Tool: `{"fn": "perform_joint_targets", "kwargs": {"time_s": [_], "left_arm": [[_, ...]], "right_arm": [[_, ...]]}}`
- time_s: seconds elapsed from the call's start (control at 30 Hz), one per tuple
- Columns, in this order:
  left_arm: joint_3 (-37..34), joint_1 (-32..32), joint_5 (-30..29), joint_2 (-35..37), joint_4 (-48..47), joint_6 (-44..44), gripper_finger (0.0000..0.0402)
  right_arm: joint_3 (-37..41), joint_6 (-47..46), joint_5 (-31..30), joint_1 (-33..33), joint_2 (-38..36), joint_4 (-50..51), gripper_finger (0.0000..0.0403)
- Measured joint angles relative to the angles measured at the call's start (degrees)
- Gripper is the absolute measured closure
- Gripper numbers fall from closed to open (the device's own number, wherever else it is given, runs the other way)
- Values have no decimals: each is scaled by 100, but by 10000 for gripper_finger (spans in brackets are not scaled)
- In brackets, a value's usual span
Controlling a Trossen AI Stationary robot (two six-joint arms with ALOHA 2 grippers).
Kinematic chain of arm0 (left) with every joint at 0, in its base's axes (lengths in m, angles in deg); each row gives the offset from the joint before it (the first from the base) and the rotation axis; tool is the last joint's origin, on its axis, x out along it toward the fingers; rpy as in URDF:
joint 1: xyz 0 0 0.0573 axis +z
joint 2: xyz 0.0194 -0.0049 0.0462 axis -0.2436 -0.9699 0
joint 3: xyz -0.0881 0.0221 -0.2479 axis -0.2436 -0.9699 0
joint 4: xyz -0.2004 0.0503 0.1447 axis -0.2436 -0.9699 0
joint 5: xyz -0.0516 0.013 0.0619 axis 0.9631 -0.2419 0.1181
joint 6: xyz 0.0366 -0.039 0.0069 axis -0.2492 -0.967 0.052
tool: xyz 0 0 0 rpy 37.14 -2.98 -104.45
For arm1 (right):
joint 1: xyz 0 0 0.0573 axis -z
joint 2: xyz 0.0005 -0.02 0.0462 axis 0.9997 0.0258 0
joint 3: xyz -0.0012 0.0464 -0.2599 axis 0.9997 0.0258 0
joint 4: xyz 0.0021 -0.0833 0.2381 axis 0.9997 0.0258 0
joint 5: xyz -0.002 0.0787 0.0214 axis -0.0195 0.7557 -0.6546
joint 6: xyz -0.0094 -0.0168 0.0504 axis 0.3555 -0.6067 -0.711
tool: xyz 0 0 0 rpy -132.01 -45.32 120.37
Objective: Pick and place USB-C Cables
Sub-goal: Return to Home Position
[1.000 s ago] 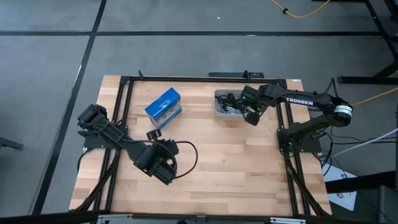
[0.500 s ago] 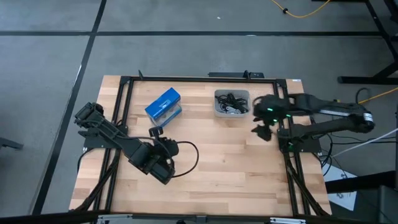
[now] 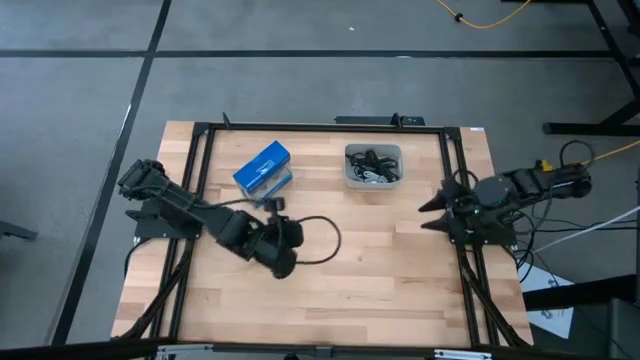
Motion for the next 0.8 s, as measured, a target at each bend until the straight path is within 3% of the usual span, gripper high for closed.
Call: {"fn": "perform_joint_targets", "kwargs": {"time_s": [0.2,0.37,0.57,0.73,0.8], "left_arm": [[-1068,781,2165,314,1994,1103,331],[-2121,1305,2618,918,3303,1208,331],[-3892,1759,3867,1852,5619,1281,331],[-5083,1942,4053,2461,7244,1273,331],[-5466,2072,4390,2643,7858,1292,331]], "right_arm": [[1180,-49,345,-422,-486,-1899,128],[1802,155,230,-734,-533,-2802,128],[2394,255,-207,-1075,-532,-3625,128],[2651,390,-514,-1331,-546,-3811,128],[2808,498,-610,-1423,-561,-3977,128]]}}
